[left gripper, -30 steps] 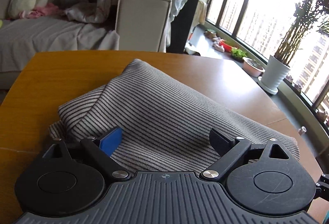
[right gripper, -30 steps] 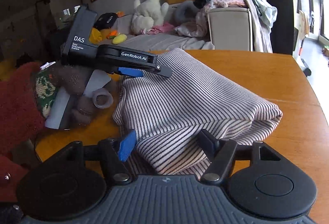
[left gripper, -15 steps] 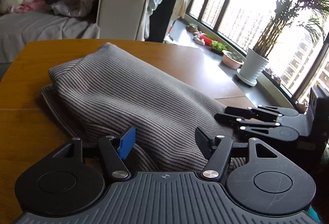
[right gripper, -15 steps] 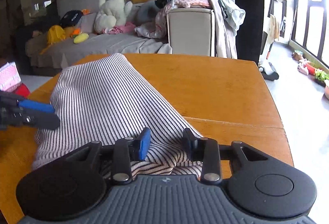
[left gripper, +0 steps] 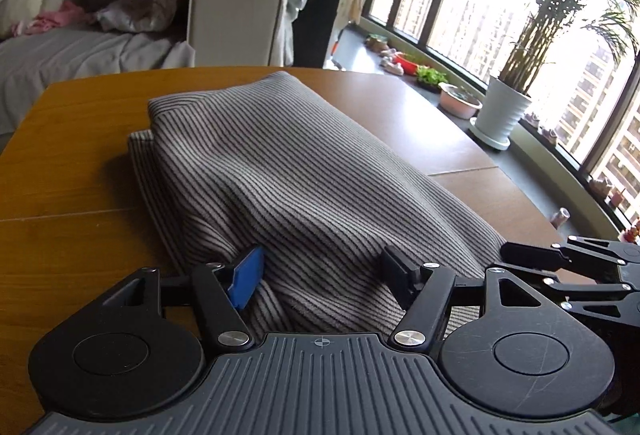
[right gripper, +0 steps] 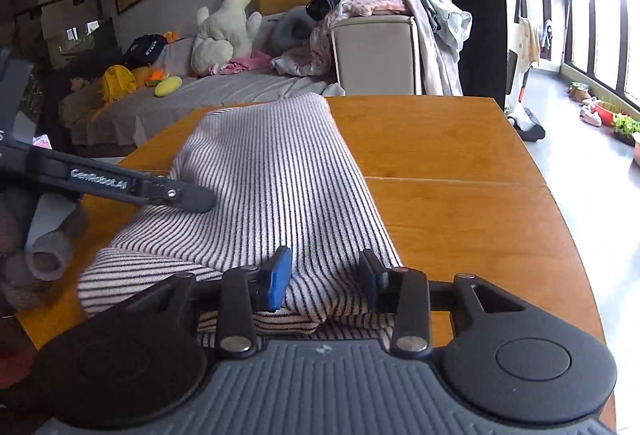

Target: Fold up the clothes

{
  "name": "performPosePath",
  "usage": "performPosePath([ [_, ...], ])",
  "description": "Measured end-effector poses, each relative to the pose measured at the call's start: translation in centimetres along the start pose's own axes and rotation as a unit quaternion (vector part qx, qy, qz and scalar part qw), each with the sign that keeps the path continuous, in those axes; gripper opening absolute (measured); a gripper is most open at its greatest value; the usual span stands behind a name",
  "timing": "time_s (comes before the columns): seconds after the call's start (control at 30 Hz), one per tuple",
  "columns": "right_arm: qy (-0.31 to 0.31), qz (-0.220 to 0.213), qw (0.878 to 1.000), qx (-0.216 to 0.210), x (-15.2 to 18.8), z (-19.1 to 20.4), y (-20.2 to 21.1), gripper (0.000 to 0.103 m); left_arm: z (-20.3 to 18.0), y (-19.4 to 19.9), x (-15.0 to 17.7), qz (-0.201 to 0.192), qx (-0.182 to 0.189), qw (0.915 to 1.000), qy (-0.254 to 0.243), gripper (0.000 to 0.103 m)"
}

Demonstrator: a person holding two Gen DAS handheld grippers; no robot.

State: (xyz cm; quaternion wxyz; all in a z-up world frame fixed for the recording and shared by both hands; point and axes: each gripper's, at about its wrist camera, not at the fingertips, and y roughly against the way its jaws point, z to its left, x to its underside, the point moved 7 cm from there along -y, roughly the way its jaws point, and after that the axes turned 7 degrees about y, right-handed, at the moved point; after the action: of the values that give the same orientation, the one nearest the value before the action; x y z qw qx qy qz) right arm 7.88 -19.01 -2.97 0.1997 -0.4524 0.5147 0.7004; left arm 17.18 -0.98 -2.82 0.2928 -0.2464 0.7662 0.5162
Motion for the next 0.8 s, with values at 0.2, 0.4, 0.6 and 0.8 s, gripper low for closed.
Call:
performPosePath([
  [0.2,-0.014,-0.005,1.000,-0.016,1.0,1.8,1.3,0.040,0.1,-0.3,-0.3,-0.002,-0.003,1.0000,-0.003,0.072],
  [0.4,0.019,0.003,1.000,-0.012,1.1,3.2,1.8,0.043,0.2,0.3,-0.1,-0.002,-0.005,0.9999,-0.011,0.074],
  [0.6,0.153,0.003,0.988,-0.009,-0.2,5.9,3.6,0.057,1.2,2.6,0.6,-0.003,-0.012,0.9997,-0.023,0.084],
  [0.8,0.283,0.008,0.958,-0.047,1.2,11.2,3.6,0.072,2.9,6.6,1.3,-0.024,-0.032,0.9984,-0.041,0.094],
])
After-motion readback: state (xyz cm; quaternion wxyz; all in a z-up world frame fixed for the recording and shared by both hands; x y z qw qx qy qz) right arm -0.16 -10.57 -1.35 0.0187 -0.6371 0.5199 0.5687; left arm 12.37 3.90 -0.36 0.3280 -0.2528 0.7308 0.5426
